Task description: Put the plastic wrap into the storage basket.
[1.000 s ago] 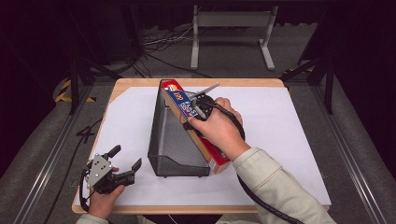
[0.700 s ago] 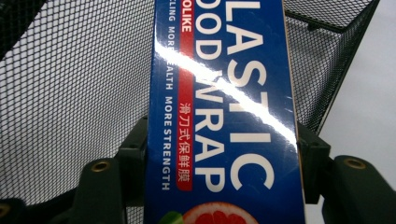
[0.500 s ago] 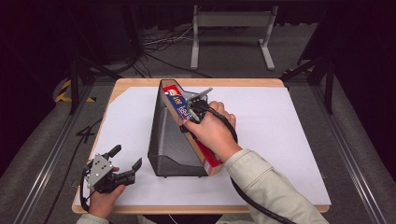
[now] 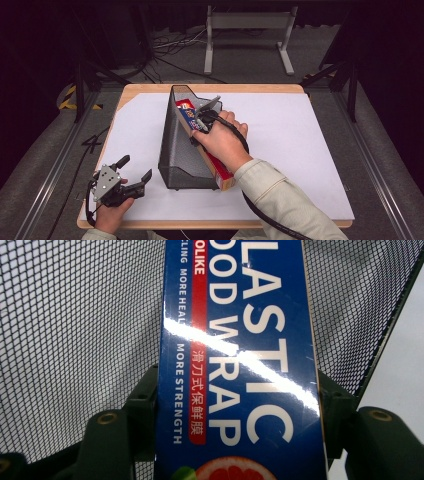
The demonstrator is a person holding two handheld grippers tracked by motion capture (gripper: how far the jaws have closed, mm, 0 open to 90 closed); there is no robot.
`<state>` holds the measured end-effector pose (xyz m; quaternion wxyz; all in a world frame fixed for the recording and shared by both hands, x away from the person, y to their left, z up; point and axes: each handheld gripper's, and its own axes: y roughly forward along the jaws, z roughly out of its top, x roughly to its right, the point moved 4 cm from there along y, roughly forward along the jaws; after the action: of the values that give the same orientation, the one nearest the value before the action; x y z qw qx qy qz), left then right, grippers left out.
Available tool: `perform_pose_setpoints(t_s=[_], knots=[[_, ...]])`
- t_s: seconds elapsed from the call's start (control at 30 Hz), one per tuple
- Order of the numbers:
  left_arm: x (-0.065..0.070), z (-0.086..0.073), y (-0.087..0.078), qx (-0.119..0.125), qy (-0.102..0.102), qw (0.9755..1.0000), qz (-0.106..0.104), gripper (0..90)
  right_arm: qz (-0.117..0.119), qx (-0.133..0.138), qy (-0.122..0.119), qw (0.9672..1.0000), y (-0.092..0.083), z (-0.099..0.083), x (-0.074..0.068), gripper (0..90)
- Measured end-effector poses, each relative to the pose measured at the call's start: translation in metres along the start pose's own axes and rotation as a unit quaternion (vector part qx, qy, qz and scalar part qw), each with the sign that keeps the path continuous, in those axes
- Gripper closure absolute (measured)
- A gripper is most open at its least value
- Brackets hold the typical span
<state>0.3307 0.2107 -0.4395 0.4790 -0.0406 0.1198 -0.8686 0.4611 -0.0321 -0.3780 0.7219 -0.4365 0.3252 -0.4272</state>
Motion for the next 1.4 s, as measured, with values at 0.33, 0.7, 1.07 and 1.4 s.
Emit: perform_pose_setpoints(t_s=[0.33, 0.7, 1.07, 1.4], knots=[[0.0, 0.0, 0.0, 0.0, 0.0, 1.0, 0.0, 15.0, -0.004, -0.024, -0.006, 0.9997, 0.006, 0.002, -0.001, 39.3], [0.0, 0.0, 0.001, -0.004, -0.002, 1.0, 0.003, 15.3, -0.009, -0.046, -0.026, 0.9986, 0.013, 0.003, 0.003, 39.1], [-0.002, -0.003, -0.004, -0.008, -0.003, 0.9999, 0.01, 15.5, -0.009, -0.044, -0.043, 0.9981, 0.016, 0.004, 0.009, 38.3], [-0.002, -0.003, -0.003, -0.01, -0.003, 0.9999, 0.009, 15.5, 0.001, -0.042, -0.045, 0.9981, 0.015, 0.002, 0.009, 29.0]])
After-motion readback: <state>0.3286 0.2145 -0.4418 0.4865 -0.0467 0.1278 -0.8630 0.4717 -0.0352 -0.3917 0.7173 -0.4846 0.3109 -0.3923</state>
